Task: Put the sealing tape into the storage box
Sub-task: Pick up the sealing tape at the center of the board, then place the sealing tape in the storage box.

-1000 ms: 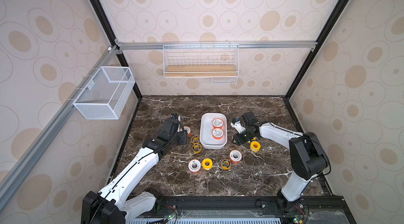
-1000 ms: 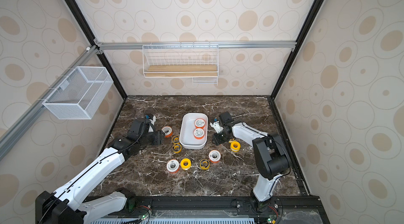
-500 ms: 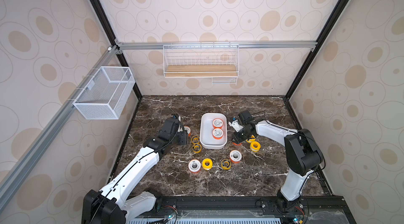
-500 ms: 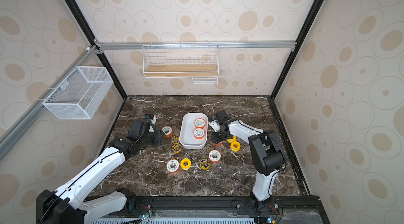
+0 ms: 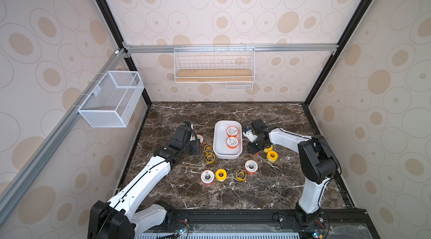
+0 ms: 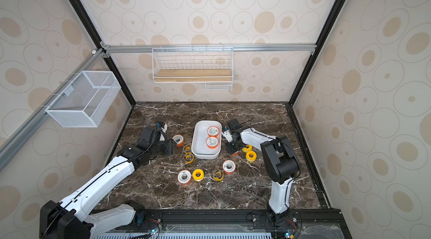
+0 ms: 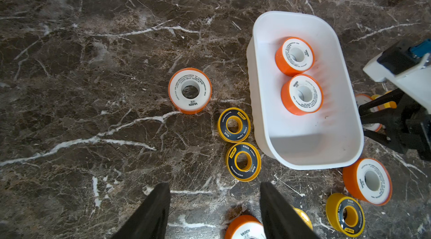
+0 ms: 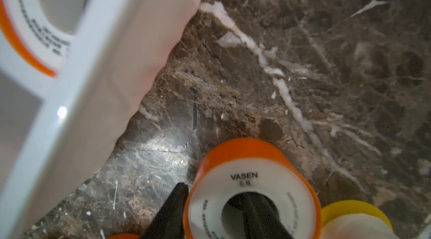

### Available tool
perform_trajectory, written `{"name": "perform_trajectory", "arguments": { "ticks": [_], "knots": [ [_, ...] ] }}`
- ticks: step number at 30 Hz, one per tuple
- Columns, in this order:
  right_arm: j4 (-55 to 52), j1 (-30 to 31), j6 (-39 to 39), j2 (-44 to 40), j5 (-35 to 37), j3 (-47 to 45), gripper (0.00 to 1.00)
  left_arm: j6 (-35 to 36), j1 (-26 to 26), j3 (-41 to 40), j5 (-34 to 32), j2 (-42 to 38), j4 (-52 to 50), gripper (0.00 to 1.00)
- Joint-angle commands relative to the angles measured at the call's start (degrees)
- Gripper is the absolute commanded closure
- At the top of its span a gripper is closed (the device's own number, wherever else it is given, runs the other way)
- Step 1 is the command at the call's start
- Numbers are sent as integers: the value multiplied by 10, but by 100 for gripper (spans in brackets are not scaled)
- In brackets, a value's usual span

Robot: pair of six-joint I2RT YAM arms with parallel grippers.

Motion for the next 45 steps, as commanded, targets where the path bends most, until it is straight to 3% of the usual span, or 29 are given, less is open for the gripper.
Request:
{"name": "perform_trajectory", "arguments": {
  "ticks": [1, 11, 17, 21, 28, 45],
  "knots": [
    [-22, 9, -4, 17, 24, 12, 59, 7, 2, 5, 2, 3, -6, 35],
    [0, 4, 9, -1, -22, 1, 71, 5, 3, 10, 52, 46, 15, 35],
    [32, -40, 37, -34, -125, -19, 72, -3, 3, 19, 132, 107, 60, 35],
    [47, -70, 54, -50, -188, -28, 72, -5, 3, 30, 152, 153, 80, 36],
    [59, -107, 71, -82, -258, -39, 73, 4, 3, 53, 183, 217, 111, 44],
    [35, -92, 63, -122, -331, -9, 72, -4, 2, 60, 209, 281, 163, 61]
  ]
}}
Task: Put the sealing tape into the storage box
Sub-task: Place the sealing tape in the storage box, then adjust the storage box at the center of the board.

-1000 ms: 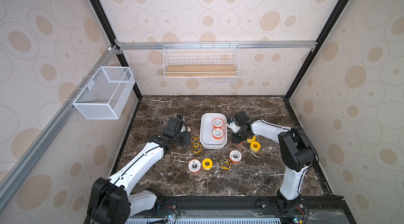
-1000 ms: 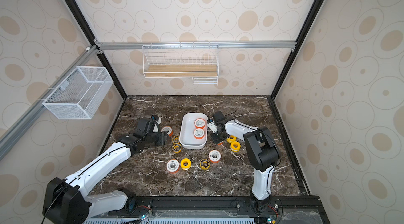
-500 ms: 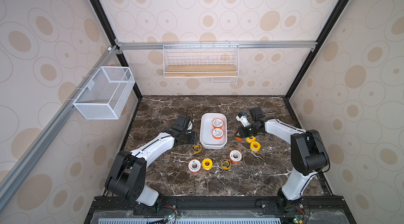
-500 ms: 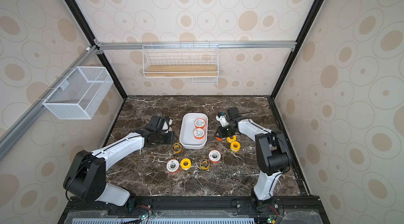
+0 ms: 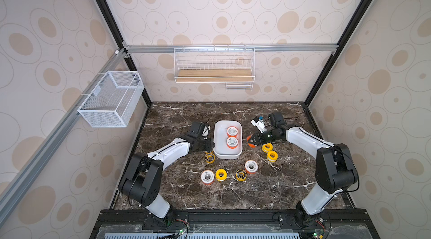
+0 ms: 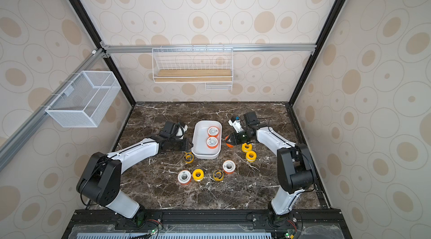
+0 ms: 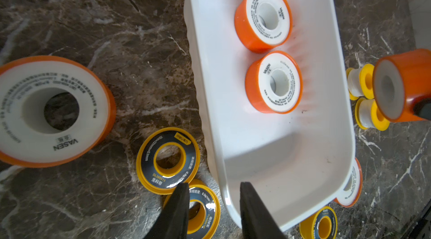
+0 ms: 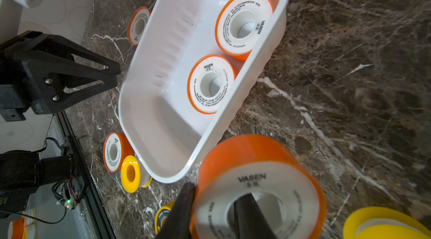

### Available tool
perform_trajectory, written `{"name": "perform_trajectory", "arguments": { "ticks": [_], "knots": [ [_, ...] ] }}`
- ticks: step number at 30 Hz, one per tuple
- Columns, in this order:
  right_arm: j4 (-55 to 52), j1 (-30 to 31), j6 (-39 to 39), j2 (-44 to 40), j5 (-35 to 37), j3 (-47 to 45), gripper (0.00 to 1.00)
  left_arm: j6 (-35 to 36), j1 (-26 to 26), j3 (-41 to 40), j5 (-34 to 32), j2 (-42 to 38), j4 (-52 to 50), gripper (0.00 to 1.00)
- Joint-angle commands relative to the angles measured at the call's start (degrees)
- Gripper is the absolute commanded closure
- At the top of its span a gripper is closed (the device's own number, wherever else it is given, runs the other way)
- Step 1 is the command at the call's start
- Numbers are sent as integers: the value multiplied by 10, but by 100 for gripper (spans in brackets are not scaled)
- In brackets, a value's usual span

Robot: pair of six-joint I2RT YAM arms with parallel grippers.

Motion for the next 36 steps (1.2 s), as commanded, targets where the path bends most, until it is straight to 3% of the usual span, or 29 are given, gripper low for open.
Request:
{"name": "perform_trajectory", "arguments": {
  "ticks": [1, 16, 36],
  "knots": [
    [-13, 11, -2, -18, -25, 21, 72, -3, 2, 9, 13, 14, 18, 61],
    [-39, 83, -16, -1, -19, 67, 72, -31, -8, -7, 60, 25, 64, 76],
    [-71, 163, -36, 94, 22, 129, 72, -47, -13, -17, 61, 23, 58, 75]
  ]
}}
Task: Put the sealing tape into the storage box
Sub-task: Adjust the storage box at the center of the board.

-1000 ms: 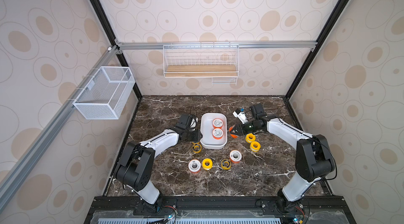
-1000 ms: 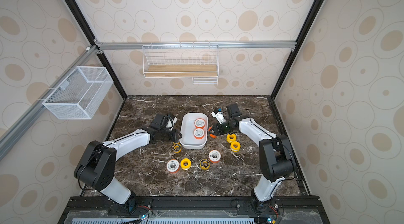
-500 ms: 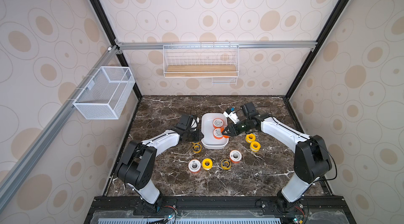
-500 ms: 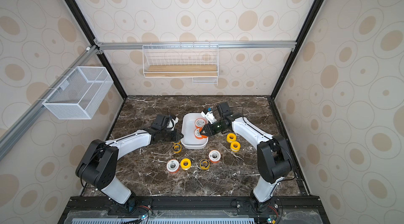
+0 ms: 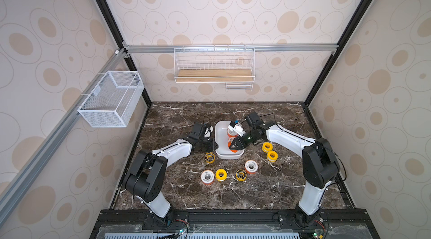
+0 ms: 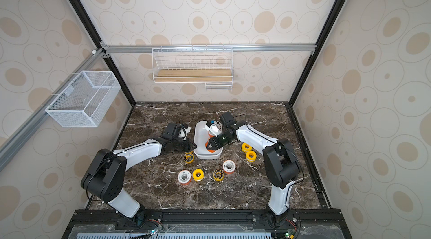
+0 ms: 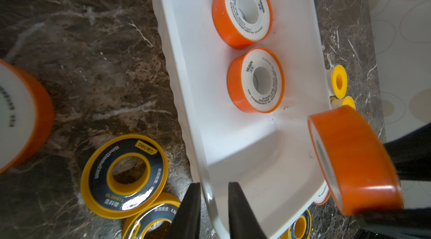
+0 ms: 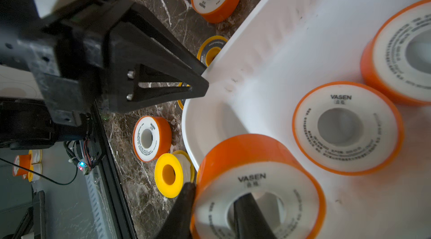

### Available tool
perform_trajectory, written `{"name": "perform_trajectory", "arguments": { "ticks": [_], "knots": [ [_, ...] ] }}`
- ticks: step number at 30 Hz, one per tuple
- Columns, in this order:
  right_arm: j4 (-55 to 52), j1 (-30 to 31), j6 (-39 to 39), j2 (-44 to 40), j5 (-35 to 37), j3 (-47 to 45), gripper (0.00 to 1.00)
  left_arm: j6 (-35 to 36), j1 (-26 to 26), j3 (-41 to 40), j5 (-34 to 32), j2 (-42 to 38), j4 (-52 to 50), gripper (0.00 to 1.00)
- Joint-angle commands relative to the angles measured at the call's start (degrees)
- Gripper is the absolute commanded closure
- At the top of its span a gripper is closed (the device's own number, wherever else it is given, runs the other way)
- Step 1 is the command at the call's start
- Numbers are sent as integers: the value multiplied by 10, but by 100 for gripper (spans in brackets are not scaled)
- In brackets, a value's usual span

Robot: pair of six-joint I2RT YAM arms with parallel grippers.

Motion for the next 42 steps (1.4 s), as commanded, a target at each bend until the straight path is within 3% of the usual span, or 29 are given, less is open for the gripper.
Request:
{"name": "perform_trajectory", "arguments": {
  "ticks": [1, 18, 42],
  "knots": [
    [-17, 10, -10, 17, 9, 20, 72, -2, -3, 2, -1, 1, -2, 75],
    [-43, 24, -18, 65, 24, 41, 72, 4, -3, 11, -16, 20, -12, 75],
    [-90, 26, -39, 81, 105, 46, 68, 7, -3, 28, -31, 35, -28, 74]
  ]
}}
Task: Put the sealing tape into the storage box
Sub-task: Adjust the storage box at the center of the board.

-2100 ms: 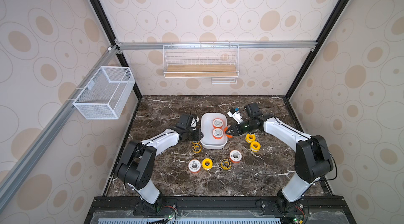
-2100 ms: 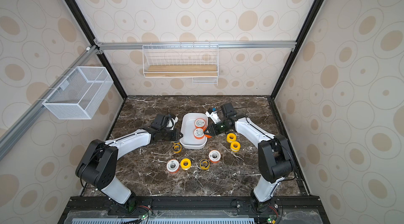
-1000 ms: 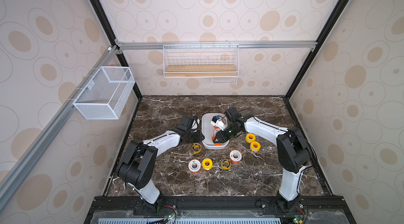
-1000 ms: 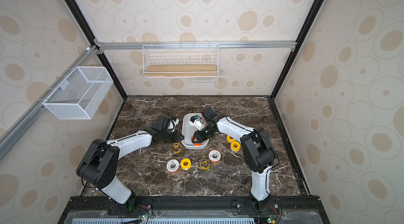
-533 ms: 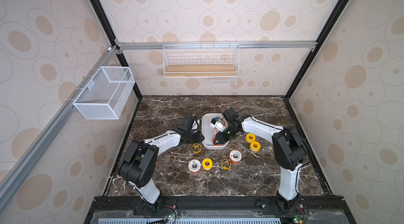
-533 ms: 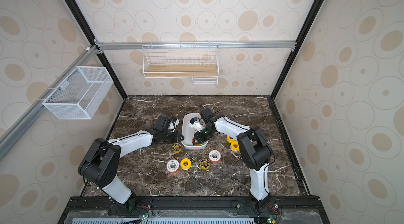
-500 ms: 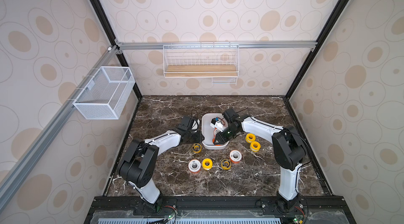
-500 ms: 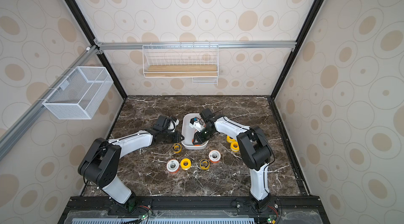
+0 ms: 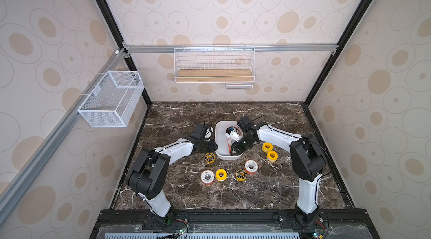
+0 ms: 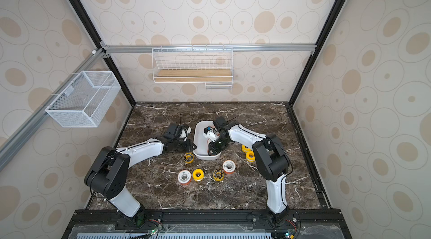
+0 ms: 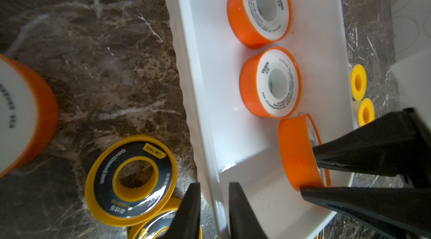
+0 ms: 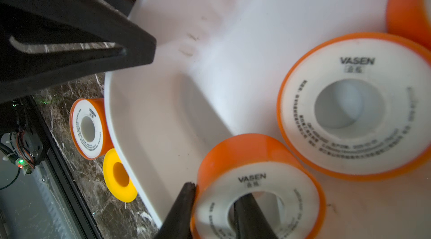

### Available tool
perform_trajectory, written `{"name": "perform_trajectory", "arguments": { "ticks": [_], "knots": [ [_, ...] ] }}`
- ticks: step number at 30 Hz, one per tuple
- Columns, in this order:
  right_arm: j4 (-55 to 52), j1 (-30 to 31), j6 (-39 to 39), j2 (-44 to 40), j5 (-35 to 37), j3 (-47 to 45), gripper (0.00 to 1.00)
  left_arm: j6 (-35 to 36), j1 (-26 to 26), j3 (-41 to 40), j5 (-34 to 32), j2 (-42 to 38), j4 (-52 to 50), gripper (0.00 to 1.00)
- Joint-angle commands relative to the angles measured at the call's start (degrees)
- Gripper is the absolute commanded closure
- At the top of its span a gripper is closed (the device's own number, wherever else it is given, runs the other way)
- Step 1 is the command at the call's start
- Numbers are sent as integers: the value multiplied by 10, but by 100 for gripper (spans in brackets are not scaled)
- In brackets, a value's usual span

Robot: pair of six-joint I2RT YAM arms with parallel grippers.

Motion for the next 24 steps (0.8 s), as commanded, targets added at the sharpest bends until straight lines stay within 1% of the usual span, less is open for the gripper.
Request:
{"name": "perform_trajectory", "arguments": {
  "ticks": [1, 9, 15, 20, 24],
  "knots": [
    [-28, 3, -10, 10, 15, 11, 68, 6, -2, 20, -13, 13, -20, 74],
    [-33, 4, -13, 1, 26, 10, 54, 6, -2, 20, -9, 13, -21, 74],
    [-35, 4, -14, -15, 28, 17, 52, 9, -2, 20, -5, 8, -23, 74],
    [-35, 4, -14, -17, 2, 34, 53, 10, -2, 20, -2, -1, -27, 72],
    [-24, 4, -6, -28, 1, 35, 53, 14, -2, 18, -4, -22, -38, 65]
  ]
}}
